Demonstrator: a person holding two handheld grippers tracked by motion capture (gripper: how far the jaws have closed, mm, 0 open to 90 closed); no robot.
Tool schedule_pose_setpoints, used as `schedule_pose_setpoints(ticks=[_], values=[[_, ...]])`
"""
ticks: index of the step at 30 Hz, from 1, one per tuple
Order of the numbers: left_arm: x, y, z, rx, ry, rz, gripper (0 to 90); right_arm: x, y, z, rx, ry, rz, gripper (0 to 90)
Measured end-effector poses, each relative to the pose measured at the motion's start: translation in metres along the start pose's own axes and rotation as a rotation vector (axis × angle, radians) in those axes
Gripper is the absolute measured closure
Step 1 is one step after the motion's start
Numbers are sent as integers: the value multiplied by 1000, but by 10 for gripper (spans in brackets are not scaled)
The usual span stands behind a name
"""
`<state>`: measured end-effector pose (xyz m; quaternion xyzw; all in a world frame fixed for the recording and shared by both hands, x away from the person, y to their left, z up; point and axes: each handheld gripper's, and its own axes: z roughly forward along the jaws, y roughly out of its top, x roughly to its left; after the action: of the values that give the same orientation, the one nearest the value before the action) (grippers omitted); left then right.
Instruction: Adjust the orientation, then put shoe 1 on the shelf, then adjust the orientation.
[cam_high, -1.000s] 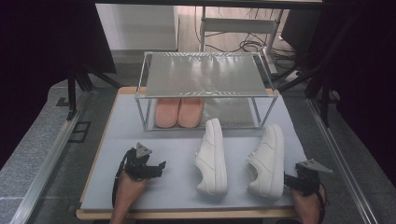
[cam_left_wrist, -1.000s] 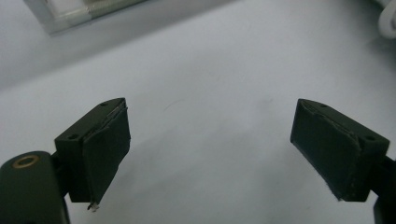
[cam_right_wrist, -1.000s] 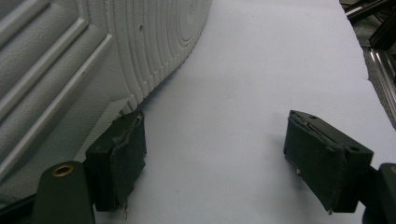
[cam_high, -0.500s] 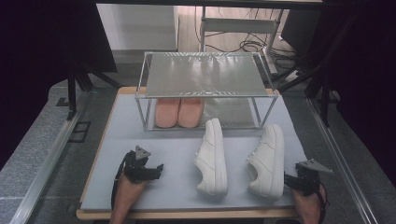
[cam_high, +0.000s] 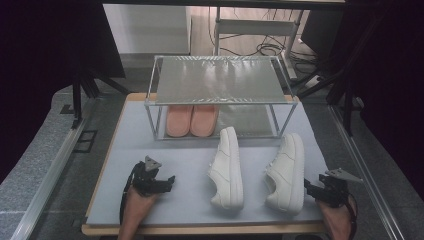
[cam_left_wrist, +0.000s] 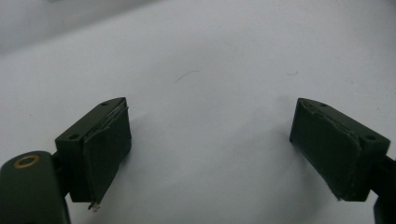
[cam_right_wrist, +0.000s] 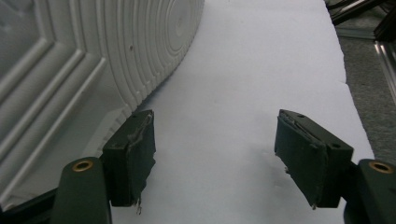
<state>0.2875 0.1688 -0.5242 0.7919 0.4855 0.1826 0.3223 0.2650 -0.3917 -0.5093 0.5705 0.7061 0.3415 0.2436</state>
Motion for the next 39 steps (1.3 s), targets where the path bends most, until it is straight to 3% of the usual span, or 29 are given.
schedule_pose_setpoints(ticks=[1, 7, 10, 12, 24, 29, 39], values=[[0, 0, 0, 0, 0, -1, 124, 0, 1, -1, 8, 18, -6, 260], [0, 0, 0, 0, 1, -1, 124, 7, 6, -4, 52, 2, -61, 266], [0, 0, 0, 0, 0, -1, 124, 6, 9, -6, 45, 0, -56, 306], [0, 0, 0, 0, 1, -1, 124, 3, 14, -11, 40, 28, -38, 377], [0, 0, 0, -1, 2, 0, 125, 4, 27, -23, 53, 42, -76, 513], [0, 0, 0, -2, 1, -1, 125, 2, 36, -31, 57, 86, -64, 600], [0, 0, 0, -3, 2, 1, 127, 10, 52, -43, 50, 107, -99, 740]])
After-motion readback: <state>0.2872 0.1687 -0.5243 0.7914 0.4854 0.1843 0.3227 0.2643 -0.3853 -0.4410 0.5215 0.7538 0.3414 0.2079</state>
